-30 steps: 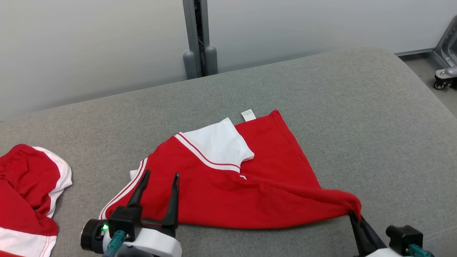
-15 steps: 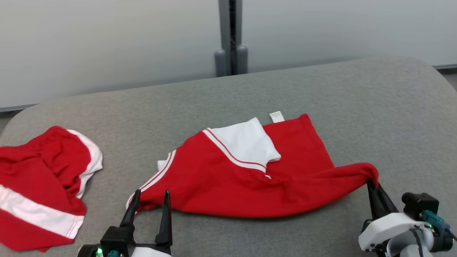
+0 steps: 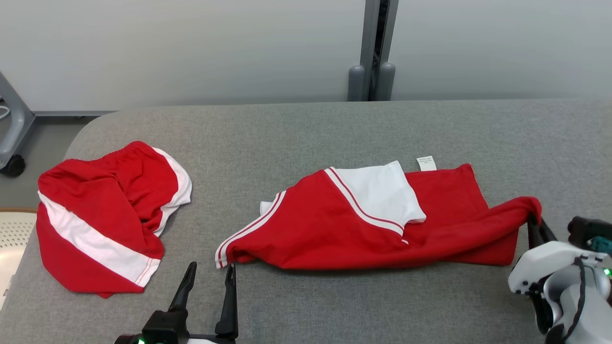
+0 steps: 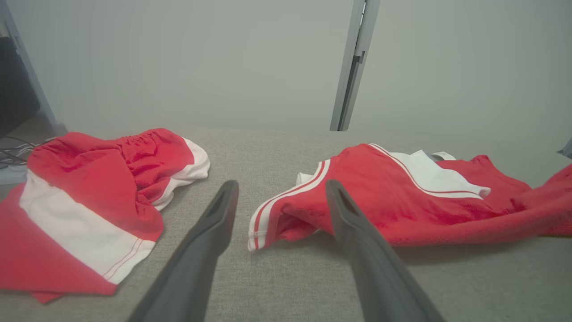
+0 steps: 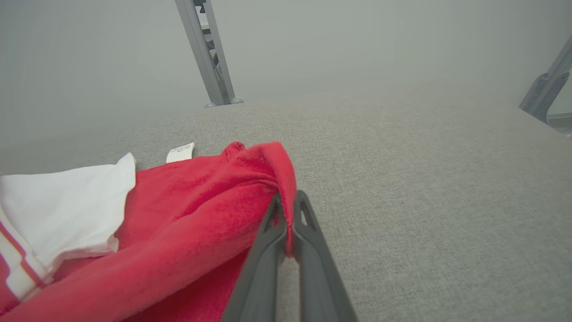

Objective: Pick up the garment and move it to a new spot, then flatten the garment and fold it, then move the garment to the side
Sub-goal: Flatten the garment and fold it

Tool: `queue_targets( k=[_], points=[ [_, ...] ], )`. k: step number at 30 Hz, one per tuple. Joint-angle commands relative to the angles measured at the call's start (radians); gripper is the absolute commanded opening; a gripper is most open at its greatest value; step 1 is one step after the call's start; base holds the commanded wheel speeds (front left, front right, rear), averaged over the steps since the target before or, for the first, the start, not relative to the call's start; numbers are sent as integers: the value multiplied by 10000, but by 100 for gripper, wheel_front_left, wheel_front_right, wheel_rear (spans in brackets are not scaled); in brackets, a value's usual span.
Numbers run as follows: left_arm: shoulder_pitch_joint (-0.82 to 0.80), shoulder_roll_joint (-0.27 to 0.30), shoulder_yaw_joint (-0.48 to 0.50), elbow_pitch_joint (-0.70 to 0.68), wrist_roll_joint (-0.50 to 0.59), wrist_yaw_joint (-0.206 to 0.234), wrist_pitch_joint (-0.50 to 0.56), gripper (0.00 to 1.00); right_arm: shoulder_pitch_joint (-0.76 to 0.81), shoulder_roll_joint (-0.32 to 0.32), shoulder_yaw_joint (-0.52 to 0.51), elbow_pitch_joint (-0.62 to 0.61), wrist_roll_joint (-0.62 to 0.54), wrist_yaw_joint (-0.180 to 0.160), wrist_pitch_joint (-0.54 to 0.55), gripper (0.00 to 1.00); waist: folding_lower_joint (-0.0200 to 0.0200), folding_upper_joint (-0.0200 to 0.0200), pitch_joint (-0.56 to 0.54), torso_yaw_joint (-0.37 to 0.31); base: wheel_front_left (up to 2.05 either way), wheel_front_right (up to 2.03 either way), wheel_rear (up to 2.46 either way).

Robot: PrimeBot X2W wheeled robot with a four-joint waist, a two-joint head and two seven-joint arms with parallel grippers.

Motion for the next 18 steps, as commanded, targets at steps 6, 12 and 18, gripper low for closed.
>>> queue_targets(
  k=[6,12,18],
  points=[
    [-348,-9,-60,95,123,-83,-35,100,-1121,-45,-392,333,-617,-2,-19,100,0,0,311,128,0,0,0],
    [-489,-29,-69,173,156,-96,-37,100,-803,227,-116,-551,-874,-2,-20,100,0,0,345,-25,0,0,0],
    [-382,-48,37,164,168,-61,-37,100,661,436,1626,-2192,-203,-2,-20,100,0,0,236,-463,0,0,0]
  ],
)
